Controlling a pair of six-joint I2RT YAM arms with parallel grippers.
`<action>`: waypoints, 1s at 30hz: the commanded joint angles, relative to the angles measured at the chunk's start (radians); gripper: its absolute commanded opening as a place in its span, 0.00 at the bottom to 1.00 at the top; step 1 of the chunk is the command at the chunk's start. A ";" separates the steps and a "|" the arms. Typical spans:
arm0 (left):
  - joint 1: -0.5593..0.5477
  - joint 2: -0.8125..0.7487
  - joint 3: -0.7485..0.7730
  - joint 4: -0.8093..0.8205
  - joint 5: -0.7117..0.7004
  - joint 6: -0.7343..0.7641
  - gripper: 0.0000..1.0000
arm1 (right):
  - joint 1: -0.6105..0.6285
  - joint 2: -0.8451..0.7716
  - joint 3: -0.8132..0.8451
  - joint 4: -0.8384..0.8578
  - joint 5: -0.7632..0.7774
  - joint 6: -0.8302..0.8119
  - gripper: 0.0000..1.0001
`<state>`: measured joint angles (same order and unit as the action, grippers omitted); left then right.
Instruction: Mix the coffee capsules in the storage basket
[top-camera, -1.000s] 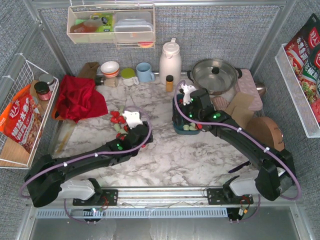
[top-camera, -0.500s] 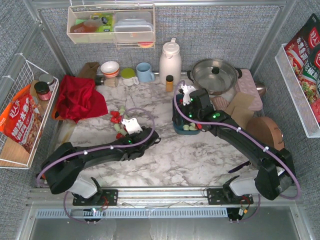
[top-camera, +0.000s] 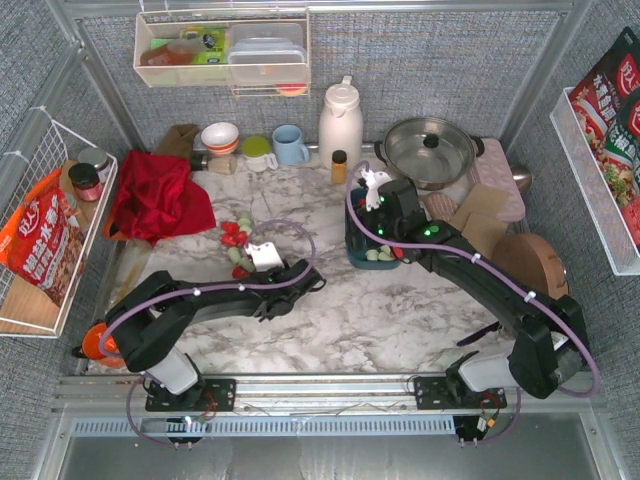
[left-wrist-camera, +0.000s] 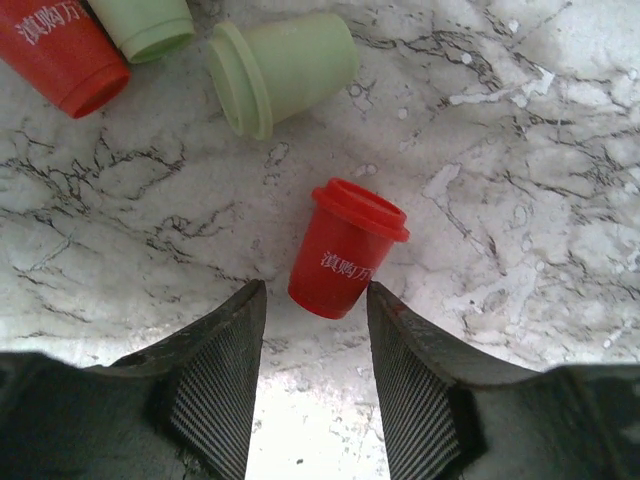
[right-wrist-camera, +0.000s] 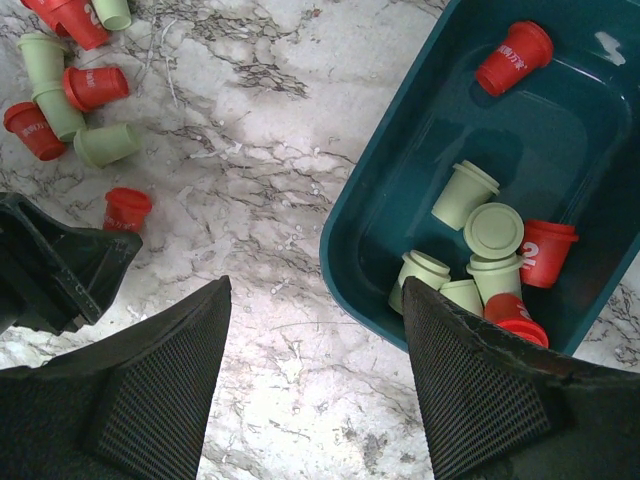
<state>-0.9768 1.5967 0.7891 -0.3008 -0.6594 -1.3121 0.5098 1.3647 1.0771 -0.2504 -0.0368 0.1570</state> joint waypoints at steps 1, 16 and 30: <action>0.011 0.024 0.001 0.027 -0.023 0.024 0.54 | 0.000 0.003 -0.002 0.009 0.004 -0.007 0.73; 0.040 0.017 0.030 -0.008 0.029 0.239 0.61 | 0.001 0.011 -0.002 0.007 0.005 -0.010 0.73; 0.070 -0.084 -0.070 0.224 0.188 0.554 0.62 | 0.000 0.013 0.000 0.008 0.004 -0.008 0.73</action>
<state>-0.9211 1.5330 0.7403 -0.2005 -0.5377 -0.8883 0.5098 1.3762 1.0771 -0.2504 -0.0338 0.1543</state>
